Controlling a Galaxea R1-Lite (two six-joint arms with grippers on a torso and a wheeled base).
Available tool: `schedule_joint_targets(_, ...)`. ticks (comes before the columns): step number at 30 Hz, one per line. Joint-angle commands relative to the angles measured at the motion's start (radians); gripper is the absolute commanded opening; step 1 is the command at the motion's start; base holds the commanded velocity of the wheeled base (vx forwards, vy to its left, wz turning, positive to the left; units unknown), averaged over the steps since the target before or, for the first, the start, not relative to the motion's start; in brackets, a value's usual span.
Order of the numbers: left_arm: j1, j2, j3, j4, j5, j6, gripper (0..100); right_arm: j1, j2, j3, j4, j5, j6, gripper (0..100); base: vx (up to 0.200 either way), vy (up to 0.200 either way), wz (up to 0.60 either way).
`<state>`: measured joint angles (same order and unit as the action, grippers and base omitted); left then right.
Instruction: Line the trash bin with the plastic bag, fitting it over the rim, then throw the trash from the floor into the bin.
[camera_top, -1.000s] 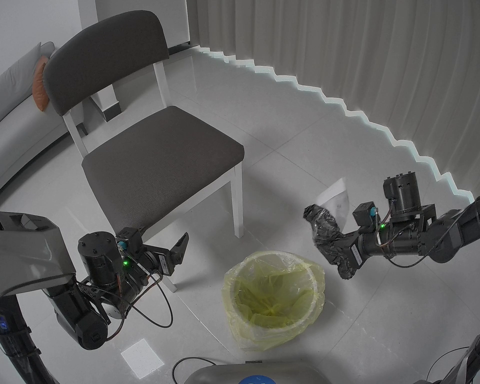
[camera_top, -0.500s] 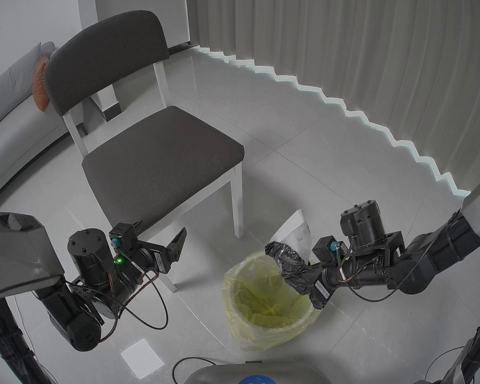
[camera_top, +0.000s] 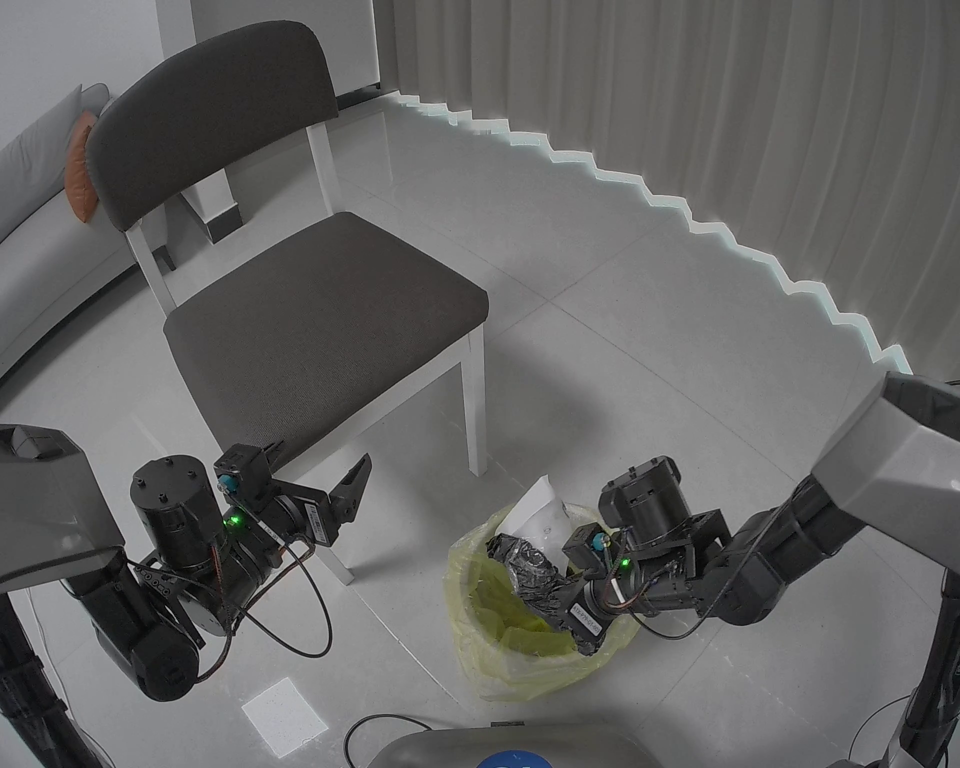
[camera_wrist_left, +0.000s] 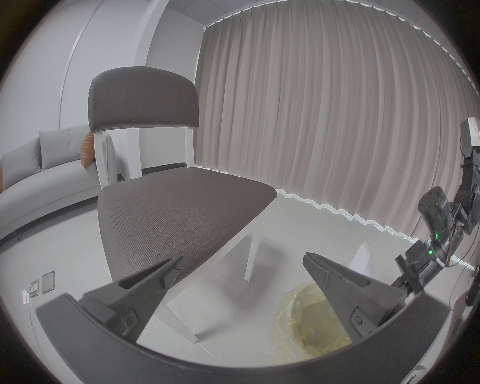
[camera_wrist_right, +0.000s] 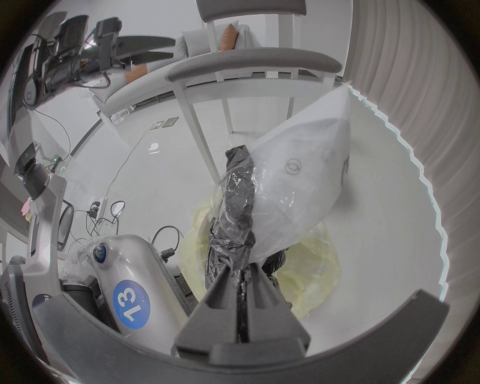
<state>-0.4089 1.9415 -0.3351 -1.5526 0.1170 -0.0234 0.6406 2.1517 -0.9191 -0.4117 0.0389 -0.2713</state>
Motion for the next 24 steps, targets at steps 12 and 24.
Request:
schedule_joint_targets(12,0.005,0.013,0.001,-0.012,-0.010,-0.001,100,-0.016,0.224,-0.133,0.005,-0.001,-0.013,0,0.000,0.000,0.00)
schedule_joint_targets(24,0.007,0.013,-0.001,-0.012,-0.011,-0.003,100,-0.045,0.237,-0.159,0.010,-0.007,-0.032,100,0.000,0.000,0.00)
